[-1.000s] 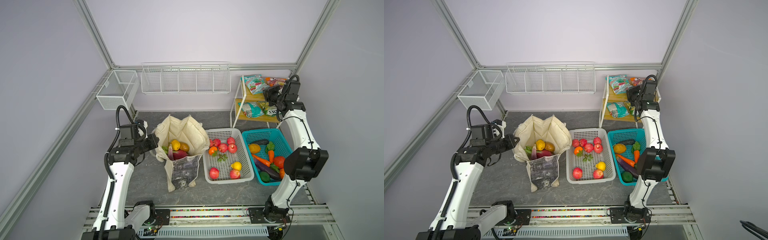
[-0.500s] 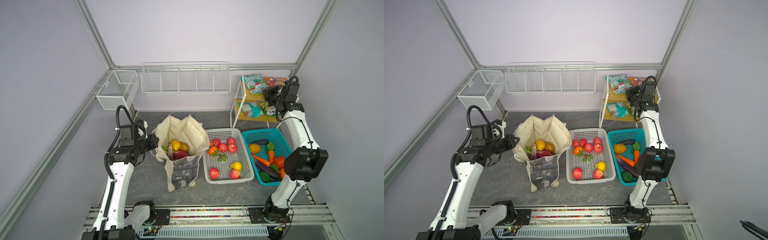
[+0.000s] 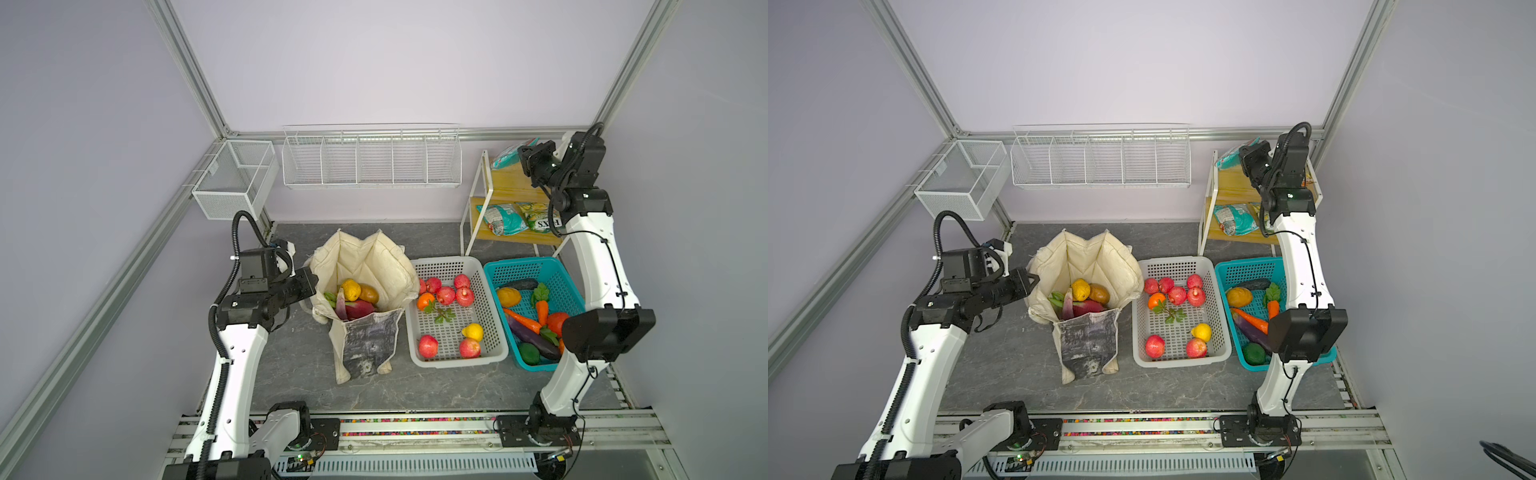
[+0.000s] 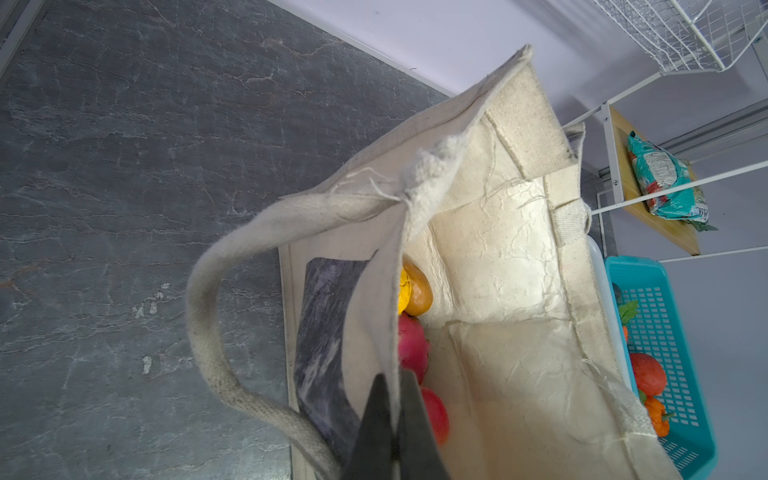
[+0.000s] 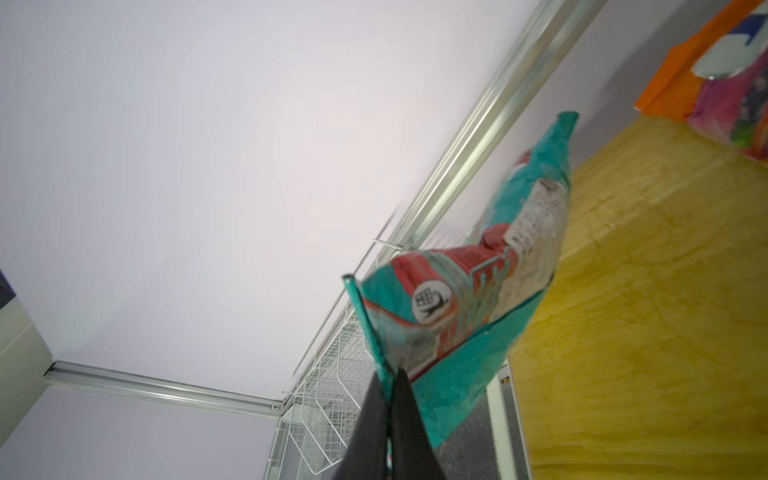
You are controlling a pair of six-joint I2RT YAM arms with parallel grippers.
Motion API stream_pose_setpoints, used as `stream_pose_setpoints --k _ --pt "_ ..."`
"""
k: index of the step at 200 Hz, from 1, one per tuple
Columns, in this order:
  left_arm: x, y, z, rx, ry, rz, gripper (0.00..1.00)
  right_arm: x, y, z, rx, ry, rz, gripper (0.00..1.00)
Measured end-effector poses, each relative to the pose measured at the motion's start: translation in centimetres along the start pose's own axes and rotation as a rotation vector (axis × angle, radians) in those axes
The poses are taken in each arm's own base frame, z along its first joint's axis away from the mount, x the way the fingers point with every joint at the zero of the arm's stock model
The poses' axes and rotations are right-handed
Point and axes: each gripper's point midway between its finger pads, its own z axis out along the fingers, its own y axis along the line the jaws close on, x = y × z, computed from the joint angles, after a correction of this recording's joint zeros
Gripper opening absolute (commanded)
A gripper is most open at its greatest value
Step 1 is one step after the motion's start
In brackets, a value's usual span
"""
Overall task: Place the food into the grocery bag and tie it
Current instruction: 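Pull the teal snack packet off the shelf with the right gripper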
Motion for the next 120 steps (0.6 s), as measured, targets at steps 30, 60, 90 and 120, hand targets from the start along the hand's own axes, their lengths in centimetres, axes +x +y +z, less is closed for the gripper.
stream_pose_setpoints --k 30,60,90,120 --pt "0.0 0.0 0.0 0.001 0.001 0.000 0.00 -0.2 1.7 0.1 -0.039 -0.003 -0.028 0.07" --pt "0.0 -0.1 0.0 0.005 0.002 0.000 0.00 -0.2 2.5 1.4 -0.059 0.002 -0.043 0.07" --pt "0.0 -0.1 0.0 0.007 0.003 0.000 0.00 0.4 3.1 2.6 -0.079 0.013 -0.050 0.07" --pt "0.0 -0.1 0.0 0.007 0.003 0.000 0.00 1.3 4.2 3.0 -0.105 0.025 -0.059 0.07"
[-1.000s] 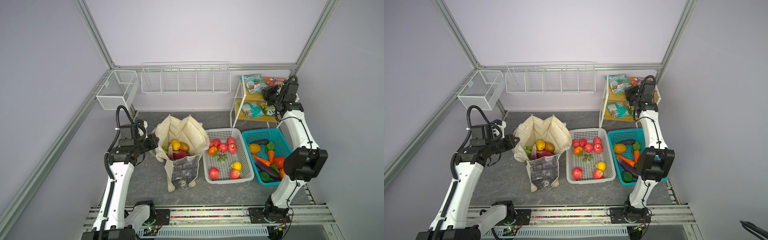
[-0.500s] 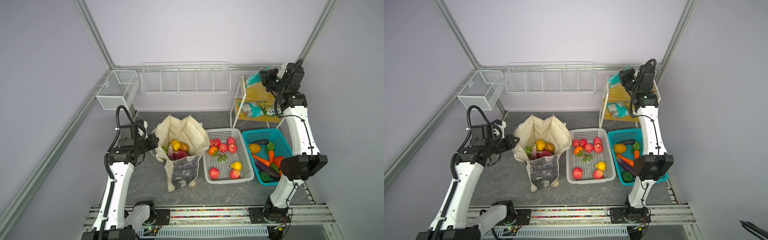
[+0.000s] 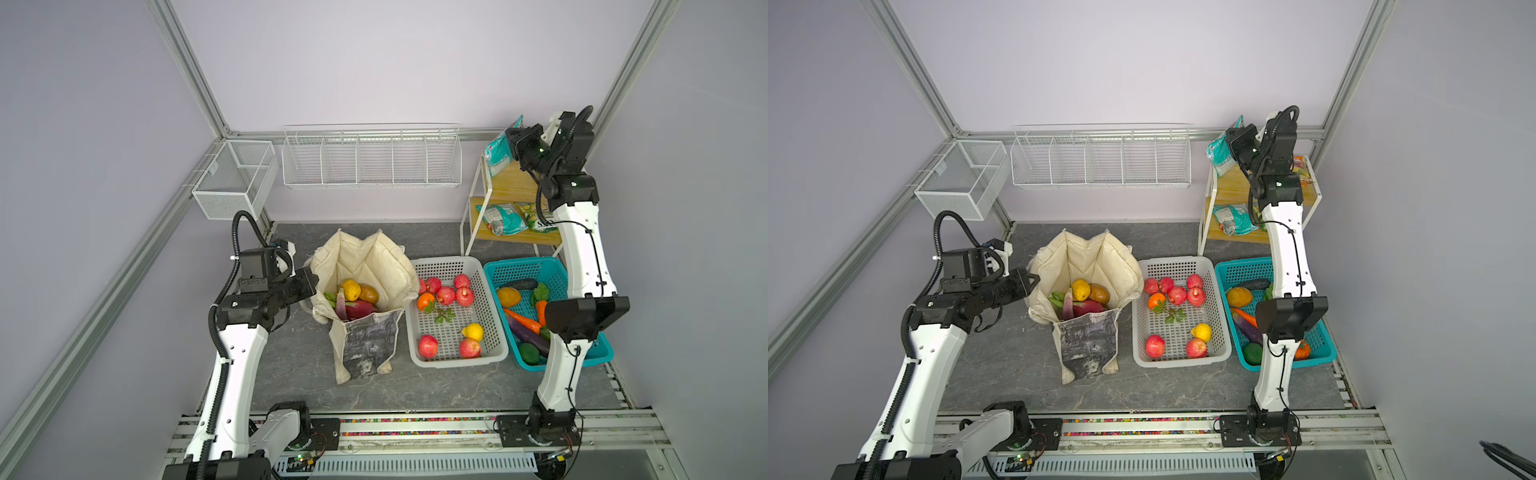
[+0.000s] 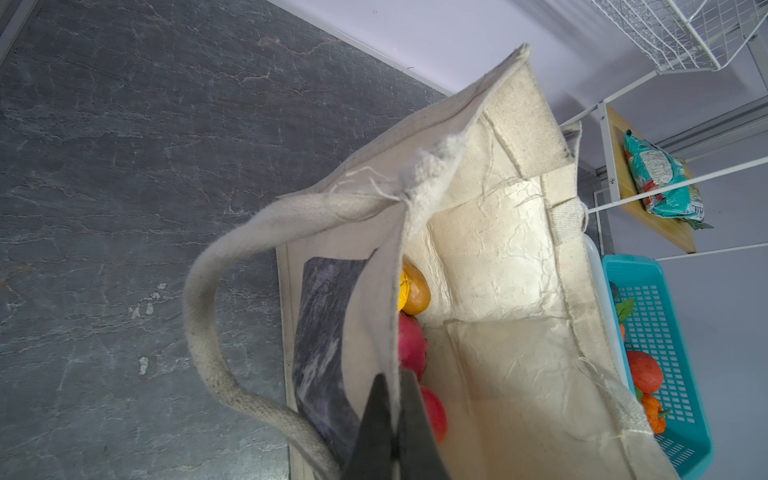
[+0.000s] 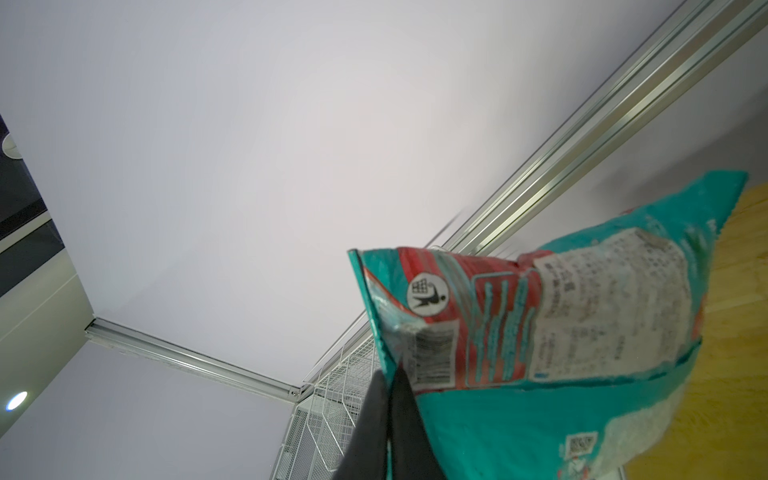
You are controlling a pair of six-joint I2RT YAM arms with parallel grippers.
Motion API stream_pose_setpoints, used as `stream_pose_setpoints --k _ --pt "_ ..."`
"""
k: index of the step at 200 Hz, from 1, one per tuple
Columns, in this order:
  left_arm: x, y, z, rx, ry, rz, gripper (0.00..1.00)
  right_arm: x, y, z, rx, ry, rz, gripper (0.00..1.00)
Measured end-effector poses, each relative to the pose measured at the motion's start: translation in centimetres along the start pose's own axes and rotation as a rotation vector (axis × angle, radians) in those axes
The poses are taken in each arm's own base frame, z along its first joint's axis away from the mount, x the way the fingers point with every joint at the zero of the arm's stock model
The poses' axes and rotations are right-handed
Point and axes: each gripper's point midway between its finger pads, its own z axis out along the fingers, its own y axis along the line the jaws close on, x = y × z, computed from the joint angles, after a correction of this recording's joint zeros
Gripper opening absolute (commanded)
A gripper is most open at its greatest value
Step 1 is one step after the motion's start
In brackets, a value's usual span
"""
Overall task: Place the food into the grocery bag and tie it
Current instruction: 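Pull the teal snack packet off the shelf with the right gripper, then carry the teal packet over the bag and lower it inside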
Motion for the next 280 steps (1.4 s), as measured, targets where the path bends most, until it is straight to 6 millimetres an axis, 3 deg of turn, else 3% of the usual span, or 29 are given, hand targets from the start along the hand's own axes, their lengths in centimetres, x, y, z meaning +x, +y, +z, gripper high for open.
stream_pose_setpoints --k 53,82,106,142,170,194,222,280 --pt "0.0 0.0 0.0 0.000 0.000 0.000 0.00 1.2 1.8 -0.2 -0.032 0.015 -0.017 0.07" --pt "0.0 0.0 0.0 0.001 -0.001 0.000 0.00 1.2 4.2 -1.6 -0.070 0.008 -0.031 0.07" --pt "0.0 0.0 0.0 0.001 -0.001 0.000 0.00 0.8 7.8 -4.3 -0.125 -0.014 -0.065 0.07" --pt "0.0 -0.1 0.0 0.003 0.000 0.000 0.00 0.5 14.3 -10.1 -0.238 -0.049 -0.121 0.07" --pt "0.0 -0.1 -0.2 0.005 -0.002 0.001 0.00 1.3 17.4 -13.8 -0.292 -0.045 -0.155 0.07" --pt "0.1 -0.2 -0.4 0.006 -0.005 0.000 0.00 4.6 17.9 -15.7 -0.294 0.035 -0.167 0.07" --pt "0.3 -0.1 -0.5 0.003 0.004 -0.003 0.00 9.8 17.5 -16.2 -0.292 0.161 -0.189 0.07" --pt "0.6 0.0 -0.5 -0.003 0.012 -0.007 0.00 24.5 16.6 -15.7 -0.285 0.487 -0.273 0.07"
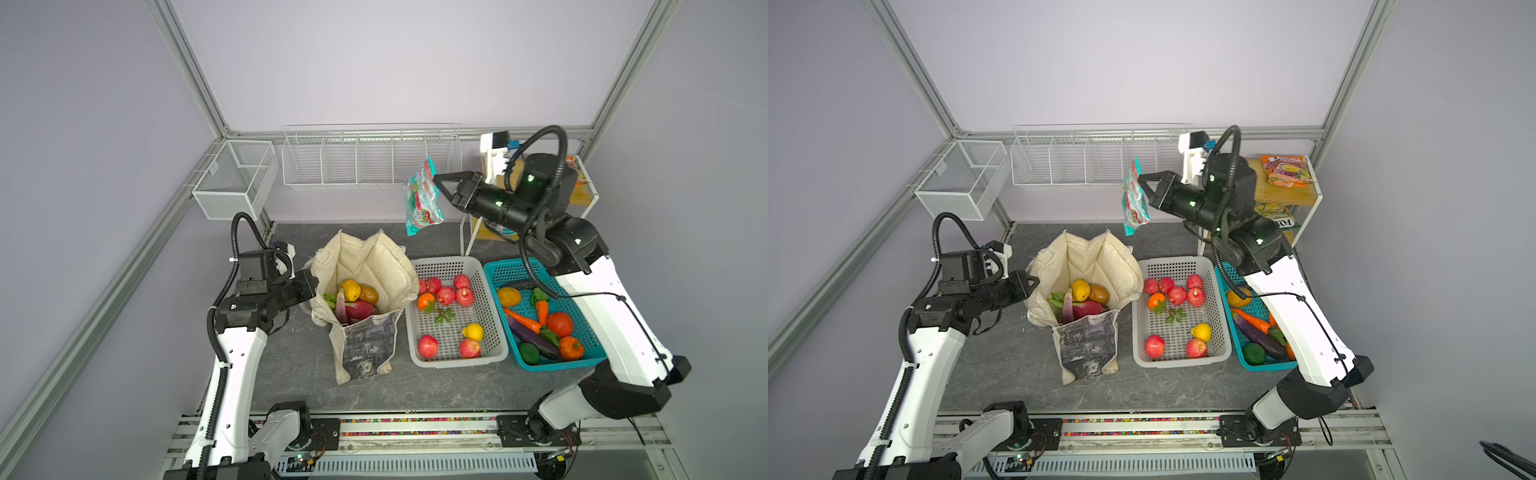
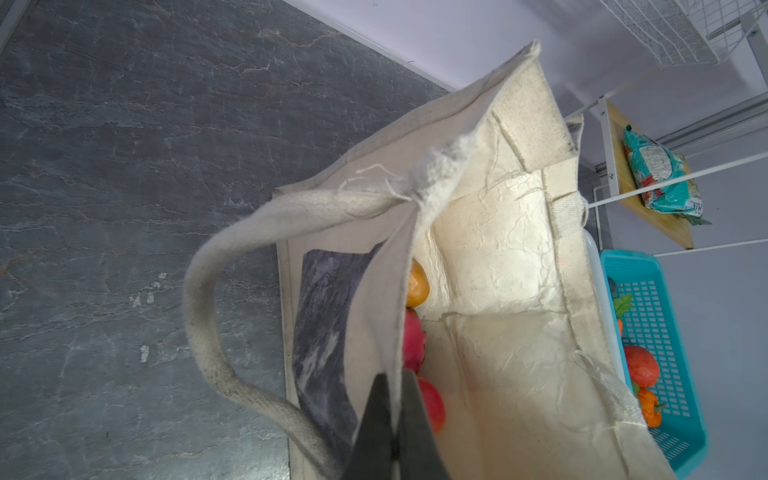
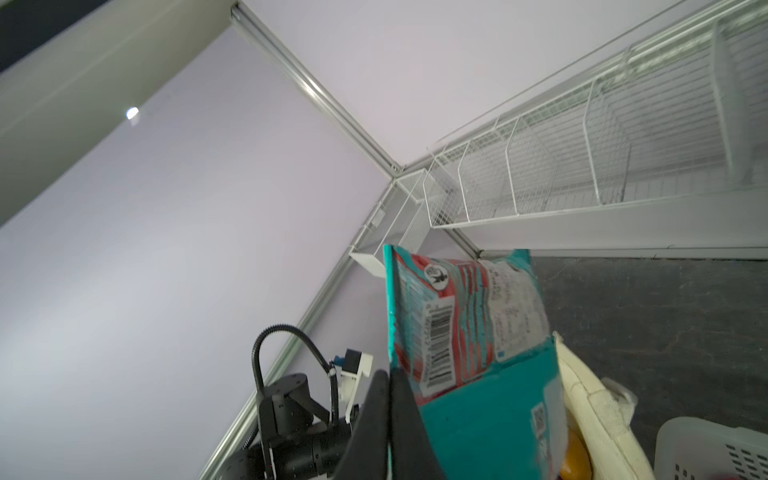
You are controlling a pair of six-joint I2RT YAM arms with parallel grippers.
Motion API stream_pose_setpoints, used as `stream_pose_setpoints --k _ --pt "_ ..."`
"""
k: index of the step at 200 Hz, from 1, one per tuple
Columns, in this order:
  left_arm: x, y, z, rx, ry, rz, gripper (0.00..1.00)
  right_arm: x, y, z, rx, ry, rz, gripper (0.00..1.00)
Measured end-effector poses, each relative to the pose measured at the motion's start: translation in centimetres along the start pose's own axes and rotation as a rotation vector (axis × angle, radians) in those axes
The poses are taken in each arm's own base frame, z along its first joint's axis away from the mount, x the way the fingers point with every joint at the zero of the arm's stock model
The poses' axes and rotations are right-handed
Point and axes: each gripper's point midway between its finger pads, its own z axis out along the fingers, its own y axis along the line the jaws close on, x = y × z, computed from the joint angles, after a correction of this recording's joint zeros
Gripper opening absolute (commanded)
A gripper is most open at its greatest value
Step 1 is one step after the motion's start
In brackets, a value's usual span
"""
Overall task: Place the food into the grocery bag and tie it
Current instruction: 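Carry the teal packet over the bag and lower it inside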
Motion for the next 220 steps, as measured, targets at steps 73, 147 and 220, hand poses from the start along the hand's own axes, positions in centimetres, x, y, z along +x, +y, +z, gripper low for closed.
stream_pose_setpoints --k 73,147,220 --pt "0.3 0.5 -0.7 -0.026 0.009 -0.015 0.00 15.4 1.1 8.2 -0.035 0.354 -0.070 0.07" --pt "0.6 -0.1 -1.6 -0.009 0.011 -0.014 0.00 24.4 -4.9 13.7 0.081 0.544 -0.057 0.07" --pt "0.8 -0.2 -2.0 -0.012 0.013 -0.015 0.00 24.5 -9.6 14.1 0.163 0.557 -0.032 0.07"
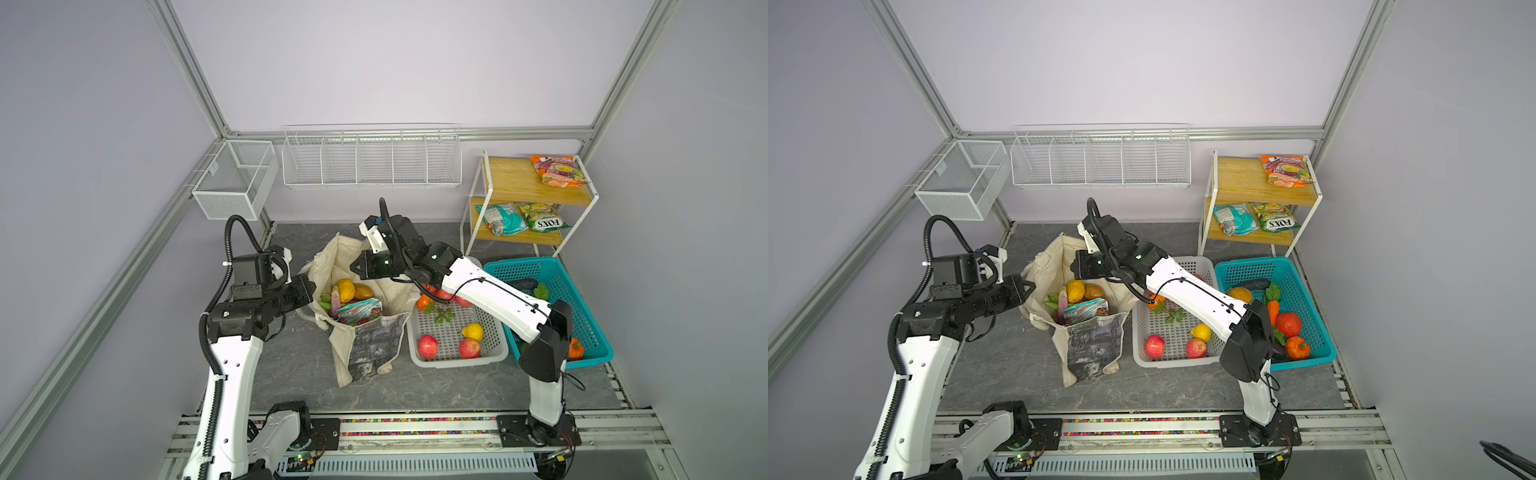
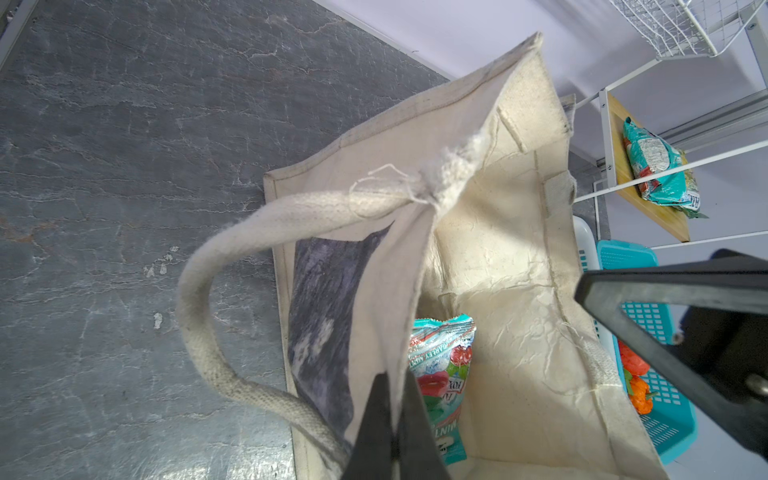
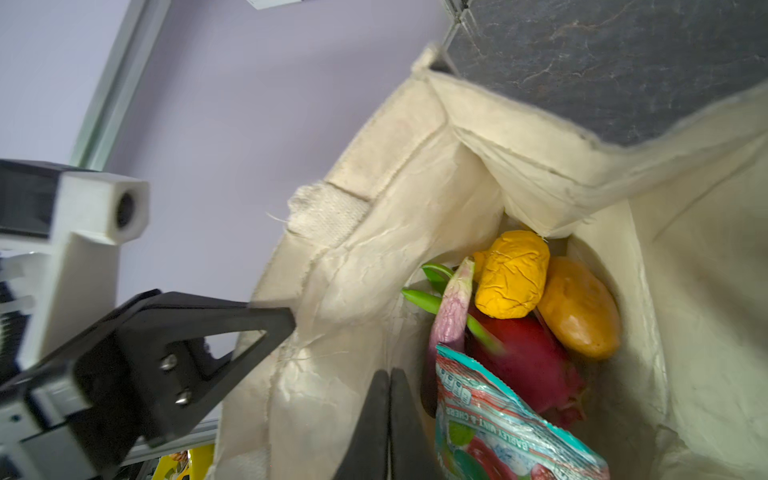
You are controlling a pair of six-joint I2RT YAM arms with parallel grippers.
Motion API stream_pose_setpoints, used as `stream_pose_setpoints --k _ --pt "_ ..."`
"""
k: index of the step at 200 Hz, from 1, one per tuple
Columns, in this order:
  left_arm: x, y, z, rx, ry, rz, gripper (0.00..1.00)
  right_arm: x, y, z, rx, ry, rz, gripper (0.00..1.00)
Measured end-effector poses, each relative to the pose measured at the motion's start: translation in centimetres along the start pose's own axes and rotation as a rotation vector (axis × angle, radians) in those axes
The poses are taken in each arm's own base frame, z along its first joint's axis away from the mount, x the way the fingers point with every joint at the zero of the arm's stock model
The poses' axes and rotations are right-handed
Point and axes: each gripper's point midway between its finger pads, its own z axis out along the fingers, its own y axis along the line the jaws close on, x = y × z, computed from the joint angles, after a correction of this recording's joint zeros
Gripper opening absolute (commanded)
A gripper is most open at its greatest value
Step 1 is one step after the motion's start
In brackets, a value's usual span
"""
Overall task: Place the food into the grocery bag and tie it
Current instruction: 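Carry the teal packet over the bag and lower it inside, then open the right gripper and raise it out of the bag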
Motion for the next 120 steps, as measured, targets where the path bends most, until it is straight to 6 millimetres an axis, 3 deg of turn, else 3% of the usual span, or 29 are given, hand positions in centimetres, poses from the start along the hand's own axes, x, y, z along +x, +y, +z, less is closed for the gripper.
stream_pose_setpoints --k 31,74,95,120 --pt "0.0 0.0 0.0 -0.003 -0.001 0.000 0.00 1.1 -2.1 0.9 0.044 0.029 0.017 0.16" --pt "-0.1 0.1 0.0 -0.007 -0.003 0.001 0.00 1.1 -5.5 0.7 0.157 0.010 -0.003 0.51" --pt "-0.1 0.1 0.0 -0.007 -0.003 0.000 0.00 1.3 -7.6 -0.8 0.240 -0.002 -0.014 0.64" --pt "-0.2 0.1 0.1 -0.007 -0.003 0.000 0.00 0.4 -9.2 -3.9 0.325 -0.062 -0.028 0.73"
